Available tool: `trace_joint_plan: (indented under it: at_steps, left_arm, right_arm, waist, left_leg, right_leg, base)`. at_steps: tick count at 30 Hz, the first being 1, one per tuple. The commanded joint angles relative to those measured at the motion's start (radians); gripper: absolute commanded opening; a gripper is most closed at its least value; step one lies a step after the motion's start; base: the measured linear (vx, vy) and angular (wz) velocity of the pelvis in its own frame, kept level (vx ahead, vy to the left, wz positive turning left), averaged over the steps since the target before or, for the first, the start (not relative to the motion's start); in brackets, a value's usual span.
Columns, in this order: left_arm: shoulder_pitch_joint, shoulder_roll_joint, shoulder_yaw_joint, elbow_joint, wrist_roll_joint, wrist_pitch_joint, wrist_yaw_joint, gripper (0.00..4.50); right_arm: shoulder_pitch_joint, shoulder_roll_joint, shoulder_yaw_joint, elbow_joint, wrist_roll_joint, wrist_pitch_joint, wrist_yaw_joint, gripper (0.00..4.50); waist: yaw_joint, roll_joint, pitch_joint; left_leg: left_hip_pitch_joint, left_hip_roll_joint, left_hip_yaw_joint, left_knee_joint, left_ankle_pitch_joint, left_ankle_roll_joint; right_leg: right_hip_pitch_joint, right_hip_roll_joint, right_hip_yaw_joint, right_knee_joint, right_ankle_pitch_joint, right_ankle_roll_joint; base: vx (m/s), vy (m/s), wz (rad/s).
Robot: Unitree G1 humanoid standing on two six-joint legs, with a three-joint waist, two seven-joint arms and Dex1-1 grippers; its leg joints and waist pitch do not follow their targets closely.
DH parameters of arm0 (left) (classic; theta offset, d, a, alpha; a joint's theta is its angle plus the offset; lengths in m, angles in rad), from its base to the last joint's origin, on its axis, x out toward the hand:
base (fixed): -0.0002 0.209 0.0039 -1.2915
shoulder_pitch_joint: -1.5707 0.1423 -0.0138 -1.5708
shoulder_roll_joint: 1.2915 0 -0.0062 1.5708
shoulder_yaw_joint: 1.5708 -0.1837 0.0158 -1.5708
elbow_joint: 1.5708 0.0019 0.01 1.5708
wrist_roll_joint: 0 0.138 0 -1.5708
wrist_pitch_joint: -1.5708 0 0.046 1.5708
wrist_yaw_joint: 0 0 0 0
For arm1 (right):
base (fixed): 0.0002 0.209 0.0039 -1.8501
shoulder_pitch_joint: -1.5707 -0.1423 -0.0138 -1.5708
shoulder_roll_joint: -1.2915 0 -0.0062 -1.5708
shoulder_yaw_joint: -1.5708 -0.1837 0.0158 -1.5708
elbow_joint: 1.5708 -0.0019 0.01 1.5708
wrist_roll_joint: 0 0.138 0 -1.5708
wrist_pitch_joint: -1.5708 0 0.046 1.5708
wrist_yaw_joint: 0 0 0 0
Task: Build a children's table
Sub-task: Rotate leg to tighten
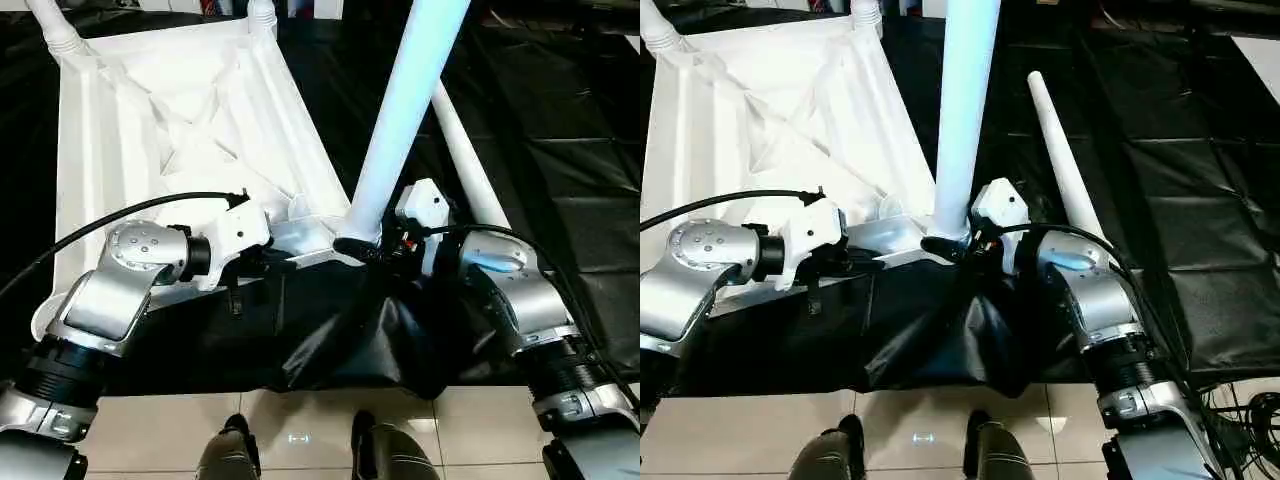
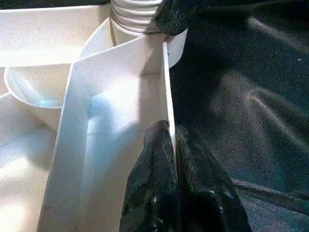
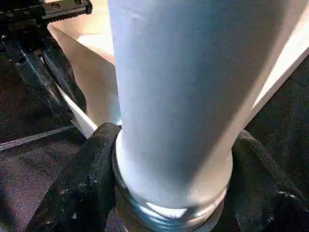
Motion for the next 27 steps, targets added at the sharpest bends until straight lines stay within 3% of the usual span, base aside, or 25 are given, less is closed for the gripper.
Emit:
trace_joint_plan:
  at_steps: [1, 4, 8, 11, 14, 18, 22, 27]
  left_arm:
    - [0.029, -0.016, -0.056, 0.027, 0.002, 0.02, -0.019, 0.0]
    - [0.022, -0.032, -0.048, 0.041, 0.004, 0.041, 0.008, 0.0]
    - [-0.027, -0.114, -0.023, 0.116, 0.029, 0.112, 0.142, 0.0]
    - [-0.064, -0.183, -0.015, 0.164, 0.051, 0.169, 0.244, 0.0]
    - [-0.08, -0.214, -0.018, 0.183, 0.06, 0.18, 0.28, 0.0]
    - [-0.126, -0.294, -0.015, 0.257, 0.089, 0.232, 0.393, 0.0]
    - [-0.165, -0.355, -0.012, 0.337, 0.116, 0.236, 0.49, 0.0]
    - [-0.167, -0.361, -0.018, 0.344, 0.132, 0.226, 0.495, 0.0]
  right_arm:
    - [0.005, 0.012, 0.015, 0.028, -0.019, 0.006, -0.01, 2.72]
    - [0.006, 0.021, 0.009, 0.043, -0.023, 0.025, -0.038, 2.72]
    - [0.011, 0.092, -0.023, 0.101, -0.044, 0.061, -0.211, 2.72]
    - [0.005, 0.172, -0.058, 0.147, -0.048, 0.078, -0.365, 2.72]
    - [-0.004, 0.212, -0.071, 0.178, -0.062, 0.078, -0.456, 2.72]
    - [-0.036, 0.299, -0.085, 0.261, -0.084, 0.075, -0.626, 2.72]
    - [-0.078, 0.409, -0.133, 0.336, -0.055, 0.085, -0.792, 2.72]
    - [-0.115, 0.451, -0.134, 0.399, -0.082, 0.055, -0.841, 2.72]
  waist:
    - [-0.005, 0.005, -0.068]
    - [-0.006, 0.004, -0.066]
    - [-0.008, 0.002, -0.059]
    - [-0.006, -0.002, -0.052]
    - [-0.007, -0.002, -0.053]
    - [-0.01, -0.002, -0.05]
    - [-0.008, -0.002, -0.047]
    - [-0.011, -0.003, -0.044]
  left_leg:
    - [0.021, 0.005, 0.014, -0.039, -0.055, 0.117]
    - [0.022, 0.005, 0.015, -0.041, -0.074, 0.11]
    - [0.025, 0.006, 0.016, -0.048, -0.156, 0.068]
    - [0.025, 0.004, 0.011, -0.059, -0.238, 0.017]
    - [0.025, 0.003, 0.008, -0.064, -0.269, 0.005]
    - [0.026, 0.0, 0.011, -0.065, -0.279, 0.0]
    - [0.028, -0.002, 0.006, -0.07, -0.338, -0.012]
    - [0.025, -0.002, -0.004, -0.079, -0.418, -0.018]
  right_leg:
    - [0.067, -0.021, 0.031, -0.028, 0.007, -0.297]
    - [0.065, -0.022, 0.031, -0.031, -0.024, -0.296]
    - [0.055, -0.026, 0.038, -0.048, -0.179, -0.259]
    - [0.049, -0.029, 0.043, -0.067, -0.378, -0.183]
    - [0.046, -0.026, 0.042, -0.072, -0.4, -0.148]
    - [0.038, -0.022, 0.043, -0.075, -0.389, -0.134]
    - [0.032, -0.022, 0.042, -0.084, -0.463, -0.09]
    - [0.023, -0.024, 0.038, -0.096, -0.568, -0.031]
  base:
    - [0.0, 0.0, 0.0]
    - [0.0, 0.0, 0.0]
    - [0.0, 0.0, 0.0]
    - [-0.019, 0.0, 0.0]
    - [0.0, 0.0, 0.0]
    - [0.0, 0.0, 0.0]
    - [0.0, 0.0, 0.0]
    - [0.0, 0.0, 0.0]
